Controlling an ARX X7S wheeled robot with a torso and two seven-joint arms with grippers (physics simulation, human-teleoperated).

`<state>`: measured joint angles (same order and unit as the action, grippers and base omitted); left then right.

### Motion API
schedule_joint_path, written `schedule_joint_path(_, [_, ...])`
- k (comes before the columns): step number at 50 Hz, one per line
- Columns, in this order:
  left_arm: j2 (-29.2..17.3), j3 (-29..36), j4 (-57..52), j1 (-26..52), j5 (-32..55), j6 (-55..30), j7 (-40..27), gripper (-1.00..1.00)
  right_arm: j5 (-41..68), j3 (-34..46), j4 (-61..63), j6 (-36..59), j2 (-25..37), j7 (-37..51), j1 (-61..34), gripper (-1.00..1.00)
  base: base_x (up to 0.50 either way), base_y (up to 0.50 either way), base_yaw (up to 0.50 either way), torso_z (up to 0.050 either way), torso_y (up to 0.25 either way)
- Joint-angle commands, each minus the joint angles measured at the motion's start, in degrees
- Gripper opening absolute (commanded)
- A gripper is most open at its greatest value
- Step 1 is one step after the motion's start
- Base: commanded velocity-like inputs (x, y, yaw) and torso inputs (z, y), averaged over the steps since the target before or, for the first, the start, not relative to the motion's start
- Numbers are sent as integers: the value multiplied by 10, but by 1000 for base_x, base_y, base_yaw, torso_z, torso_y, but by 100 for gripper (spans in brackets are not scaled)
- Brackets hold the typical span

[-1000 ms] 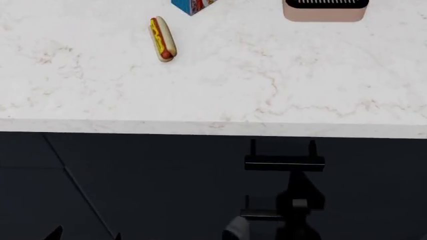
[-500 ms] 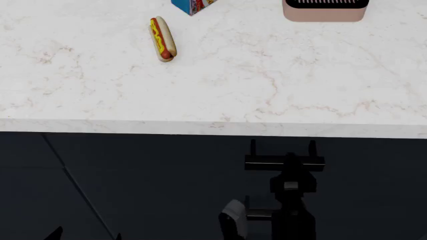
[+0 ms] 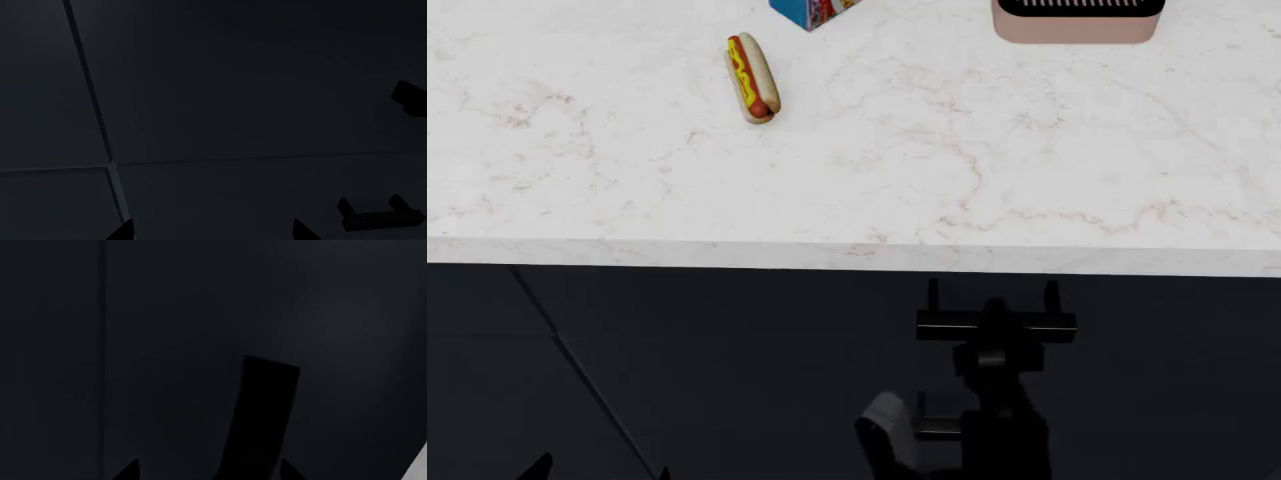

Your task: Open the right drawer.

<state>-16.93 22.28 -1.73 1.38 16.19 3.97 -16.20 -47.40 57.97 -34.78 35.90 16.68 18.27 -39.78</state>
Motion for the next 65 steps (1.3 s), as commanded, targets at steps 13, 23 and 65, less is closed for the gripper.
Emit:
schedule_joint_path(13, [-2,3,5,0,2,7,-2,100,18,-8,-129,-12,-42,37,-34,100,0,0,0,0,0])
schedule_joint_path(23, [-3,5,7,0,4,8,-1,100,18,-13,-109,1,-38,27,-42,100,0,0,0,0,0])
schedule_joint_path(65, [-8,10,0,1,7,5,-10,100,7,7,-62,-40,-20,48,-27,-100,2,0,2,0,0])
